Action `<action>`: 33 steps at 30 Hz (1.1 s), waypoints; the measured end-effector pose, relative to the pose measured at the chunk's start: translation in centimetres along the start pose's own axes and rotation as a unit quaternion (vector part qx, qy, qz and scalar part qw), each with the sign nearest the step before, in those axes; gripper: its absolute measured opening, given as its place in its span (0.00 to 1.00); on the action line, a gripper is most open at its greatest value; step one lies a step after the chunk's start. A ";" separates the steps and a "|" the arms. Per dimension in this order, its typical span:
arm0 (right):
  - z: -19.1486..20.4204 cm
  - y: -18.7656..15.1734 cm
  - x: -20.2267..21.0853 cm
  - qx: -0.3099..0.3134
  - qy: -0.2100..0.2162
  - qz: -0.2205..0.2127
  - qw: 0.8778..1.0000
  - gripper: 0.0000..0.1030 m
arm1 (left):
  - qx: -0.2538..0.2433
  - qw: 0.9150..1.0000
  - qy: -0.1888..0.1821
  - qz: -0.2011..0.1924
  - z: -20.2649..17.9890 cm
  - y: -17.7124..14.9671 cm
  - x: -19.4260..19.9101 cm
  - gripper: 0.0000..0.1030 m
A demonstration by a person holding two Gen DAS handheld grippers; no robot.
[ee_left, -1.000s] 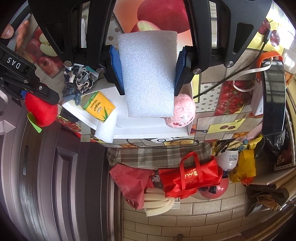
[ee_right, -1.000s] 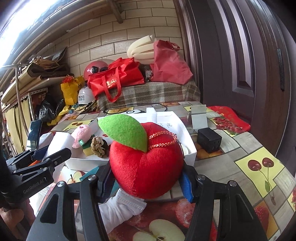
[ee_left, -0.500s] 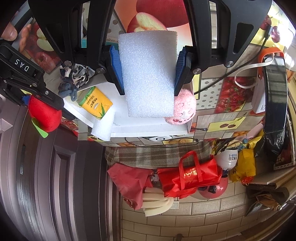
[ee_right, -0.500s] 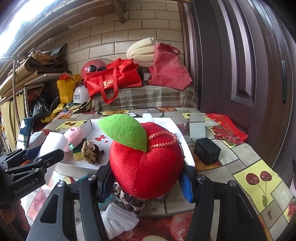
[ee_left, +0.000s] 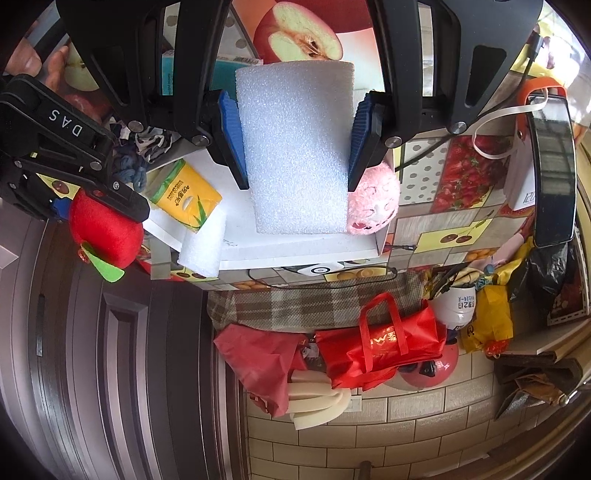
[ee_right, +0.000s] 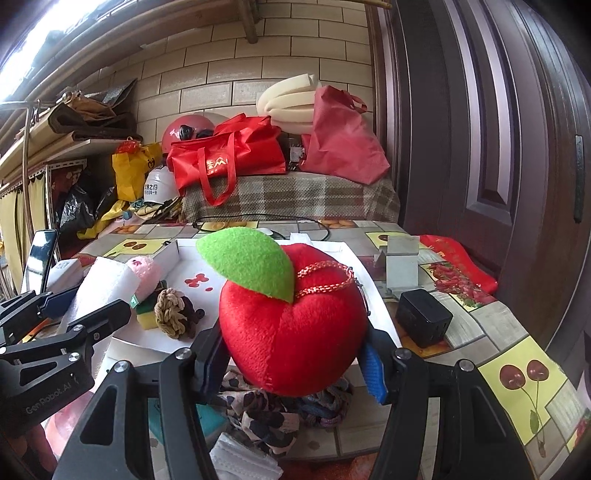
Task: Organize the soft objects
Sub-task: 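Carry the foam sheet toward the box with left tool while right tool carries apple plush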
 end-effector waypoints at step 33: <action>0.9 0.5 -5.3 -0.002 0.013 0.042 0.999 0.60 | 0.059 0.998 0.000 0.036 2.9 0.7 -5.4 0.48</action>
Point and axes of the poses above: each gripper's, at about its wrist camera, not at the fingertips, and x roughly against the way its jaws point, z to its left, y to its top, the point moved 6 cm from there along -x, roughly the way its jaws point, and after that the axes turned 7 degrees about -z, right-handed, at the moved point
